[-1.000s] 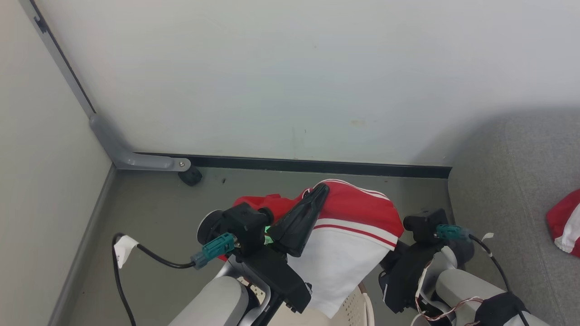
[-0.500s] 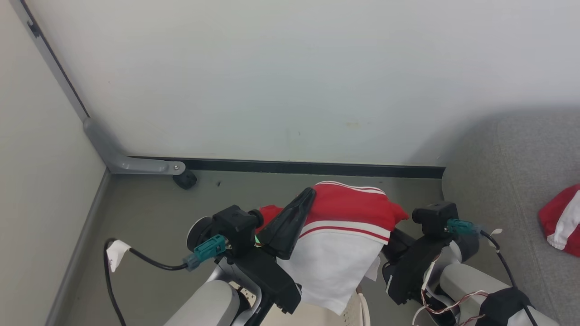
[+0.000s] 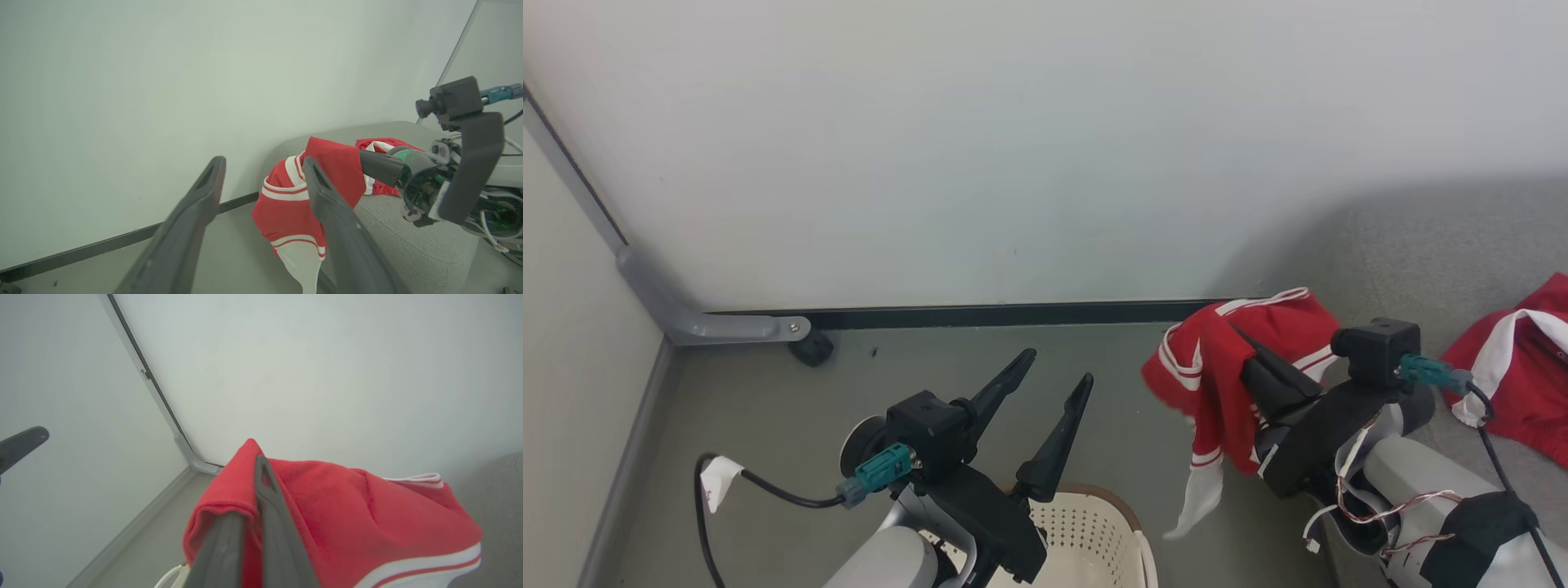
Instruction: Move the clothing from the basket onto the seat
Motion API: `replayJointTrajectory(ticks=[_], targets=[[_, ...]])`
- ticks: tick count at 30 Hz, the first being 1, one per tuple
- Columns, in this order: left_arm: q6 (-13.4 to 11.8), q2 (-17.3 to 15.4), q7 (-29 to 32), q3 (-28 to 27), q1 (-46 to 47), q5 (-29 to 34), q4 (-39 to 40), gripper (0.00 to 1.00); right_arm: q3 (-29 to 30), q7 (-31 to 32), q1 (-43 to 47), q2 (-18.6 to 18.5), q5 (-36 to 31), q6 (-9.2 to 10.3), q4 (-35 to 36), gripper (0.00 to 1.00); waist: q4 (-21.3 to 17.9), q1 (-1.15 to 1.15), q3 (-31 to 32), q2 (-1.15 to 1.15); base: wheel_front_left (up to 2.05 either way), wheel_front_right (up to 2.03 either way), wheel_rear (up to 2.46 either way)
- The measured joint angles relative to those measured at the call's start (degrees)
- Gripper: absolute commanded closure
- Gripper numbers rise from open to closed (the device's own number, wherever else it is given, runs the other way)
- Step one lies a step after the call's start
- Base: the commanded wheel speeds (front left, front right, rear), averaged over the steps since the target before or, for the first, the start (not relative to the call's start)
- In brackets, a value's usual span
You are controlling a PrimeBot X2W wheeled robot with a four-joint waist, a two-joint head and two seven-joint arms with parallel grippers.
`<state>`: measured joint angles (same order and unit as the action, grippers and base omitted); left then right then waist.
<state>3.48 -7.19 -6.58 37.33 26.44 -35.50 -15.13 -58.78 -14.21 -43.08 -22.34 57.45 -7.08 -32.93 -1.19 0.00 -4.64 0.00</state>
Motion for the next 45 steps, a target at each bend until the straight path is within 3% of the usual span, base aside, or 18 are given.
replayJointTrajectory(ticks=[16, 23, 37, 45], targets=[[-1.0, -0.9, 0.7, 0.1, -2.3, -0.2, 0.9, 0.00, 13.8, 0.0, 2.5, -6.9, -1.1, 0.01, 7.5, 1.00, -7.1, 0.00, 1.2, 0.00, 0.00, 0.00, 0.00], [-1.5, -1.3, 0.9, -0.1, -2.4, -0.2, 2.0, 0.00, 17.9, -0.1, 5.5, -8.2, -4.0, 0.64, 13.1, 1.00, -10.4, 0.00, 1.5, 0.00, 0.00, 0.00, 0.00], [-2.0, -1.7, 1.8, 0.2, -2.5, -0.2, 3.0, 0.00, 25.8, -0.1, 11.5, -10.3, -8.2, 3.65, 23.7, 1.00, -16.4, 0.00, 1.3, 0.00, 0.00, 0.00, 0.00], [-2.0, -1.7, 2.4, 0.4, -2.5, -0.2, 3.5, 0.00, 29.6, -0.1, 13.5, -10.4, -10.2, 4.12, 27.1, 1.00, -18.9, 0.00, 0.5, 0.00, 0.00, 0.00, 0.00]])
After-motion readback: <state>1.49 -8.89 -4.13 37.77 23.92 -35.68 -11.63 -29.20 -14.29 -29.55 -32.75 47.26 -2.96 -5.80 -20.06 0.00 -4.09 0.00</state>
